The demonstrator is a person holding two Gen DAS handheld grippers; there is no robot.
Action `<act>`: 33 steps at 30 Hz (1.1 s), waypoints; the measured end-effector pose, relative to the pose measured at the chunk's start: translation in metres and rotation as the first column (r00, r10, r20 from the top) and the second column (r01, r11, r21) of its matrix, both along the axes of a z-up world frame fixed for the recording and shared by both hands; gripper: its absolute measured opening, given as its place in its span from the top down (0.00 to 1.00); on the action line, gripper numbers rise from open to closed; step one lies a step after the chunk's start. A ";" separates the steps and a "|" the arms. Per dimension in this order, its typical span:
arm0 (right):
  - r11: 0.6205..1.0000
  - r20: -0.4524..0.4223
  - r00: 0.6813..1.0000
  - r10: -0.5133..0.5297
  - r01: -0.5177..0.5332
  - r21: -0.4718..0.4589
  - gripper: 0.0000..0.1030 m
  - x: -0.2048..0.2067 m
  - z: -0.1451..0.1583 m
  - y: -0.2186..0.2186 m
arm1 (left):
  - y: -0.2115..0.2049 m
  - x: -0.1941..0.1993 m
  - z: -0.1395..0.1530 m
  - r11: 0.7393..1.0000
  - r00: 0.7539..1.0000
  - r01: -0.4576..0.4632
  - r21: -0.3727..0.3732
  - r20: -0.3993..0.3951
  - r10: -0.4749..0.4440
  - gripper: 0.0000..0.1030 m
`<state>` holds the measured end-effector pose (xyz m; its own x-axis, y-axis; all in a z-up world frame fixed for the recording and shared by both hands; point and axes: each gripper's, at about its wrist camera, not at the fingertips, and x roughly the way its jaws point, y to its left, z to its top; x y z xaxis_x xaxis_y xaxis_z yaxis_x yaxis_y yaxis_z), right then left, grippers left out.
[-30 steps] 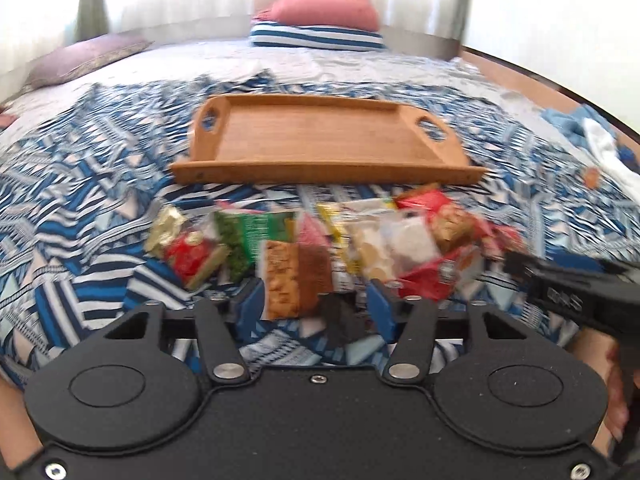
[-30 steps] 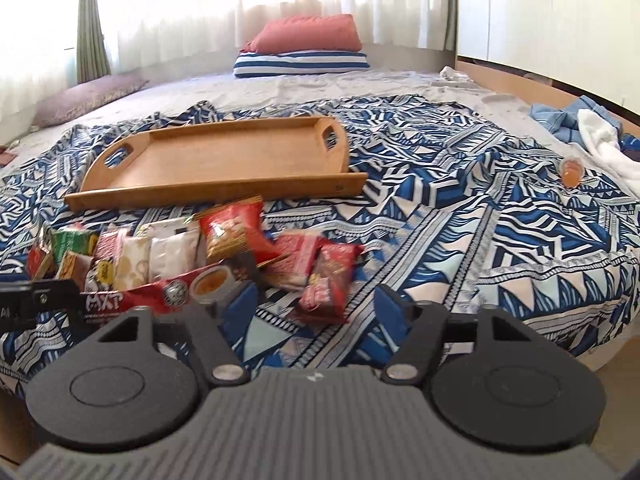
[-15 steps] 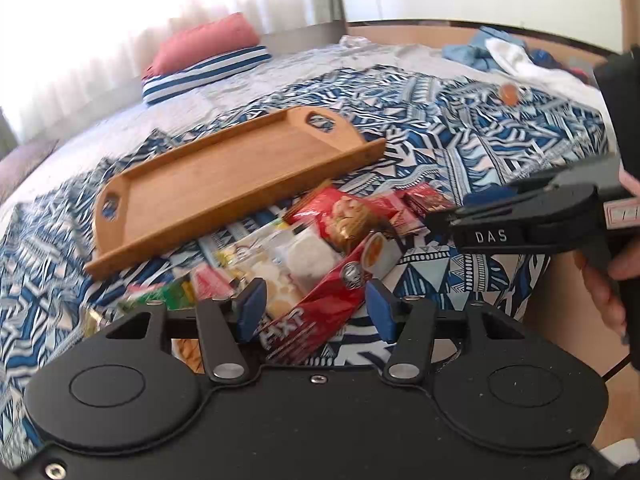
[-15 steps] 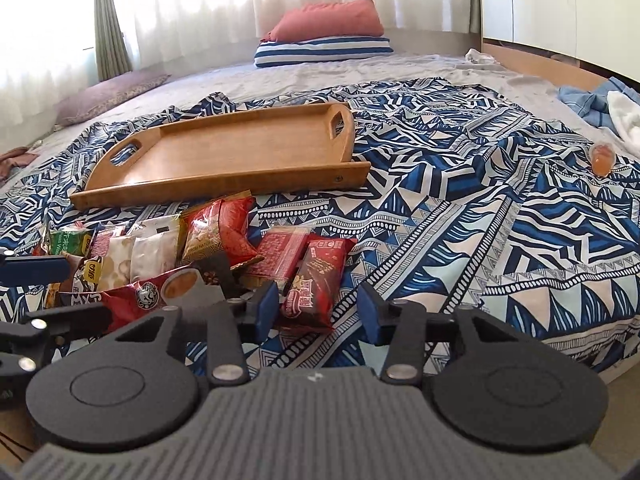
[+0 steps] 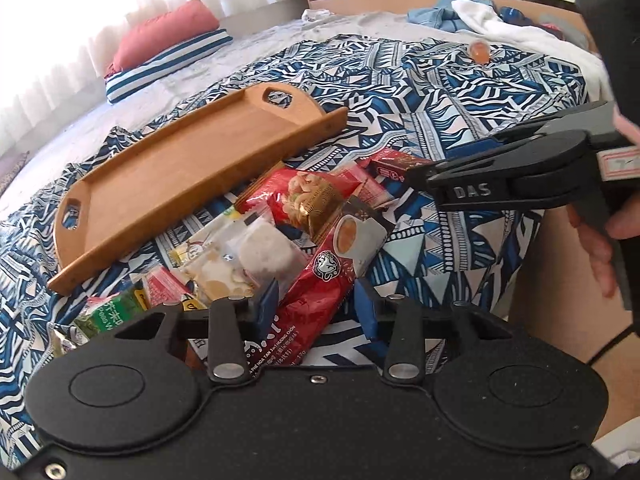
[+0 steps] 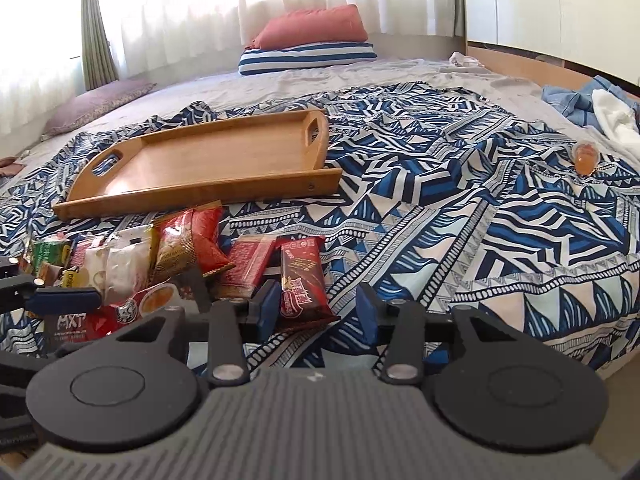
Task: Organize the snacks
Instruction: 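Grasp the red MXT coffee stick with the left tool while the right tool grasps a red chocolate bar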
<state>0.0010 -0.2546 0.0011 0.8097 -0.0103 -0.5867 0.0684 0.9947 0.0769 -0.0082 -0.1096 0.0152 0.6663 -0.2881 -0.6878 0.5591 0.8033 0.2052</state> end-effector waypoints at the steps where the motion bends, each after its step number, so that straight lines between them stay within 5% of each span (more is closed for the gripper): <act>1: 1.000 0.004 1.000 -0.005 0.005 -0.010 0.49 0.001 0.000 0.001 | 0.000 0.001 0.000 1.000 1.000 0.001 -0.008 -0.005 -0.001 0.61; 13: 0.999 -0.023 0.999 0.036 -0.036 -0.016 0.43 0.016 -0.002 0.002 | 0.007 0.018 0.001 0.994 0.995 -0.040 -0.100 -0.098 0.030 0.61; 15: 0.999 -0.027 0.999 0.039 -0.039 -0.018 0.46 0.017 -0.002 0.003 | 0.008 0.018 0.003 0.992 0.992 -0.051 -0.114 -0.117 0.038 0.64; 19: 0.999 -0.029 0.999 0.038 -0.039 -0.020 0.70 0.017 -0.002 0.006 | 0.012 0.018 0.007 0.983 0.986 -0.088 -0.161 -0.156 0.063 0.66; 33: 0.999 -0.018 0.999 0.033 -0.033 -0.008 0.72 0.009 0.002 0.011 | 0.012 0.028 -0.003 0.969 0.972 -0.145 -0.199 -0.211 0.102 0.54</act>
<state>0.0102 -0.2436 0.0035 0.7990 0.0112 -0.6013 0.0370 0.9970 0.0677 0.0199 -0.0978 0.0117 0.5628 -0.3651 -0.7416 0.4646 0.8818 -0.0815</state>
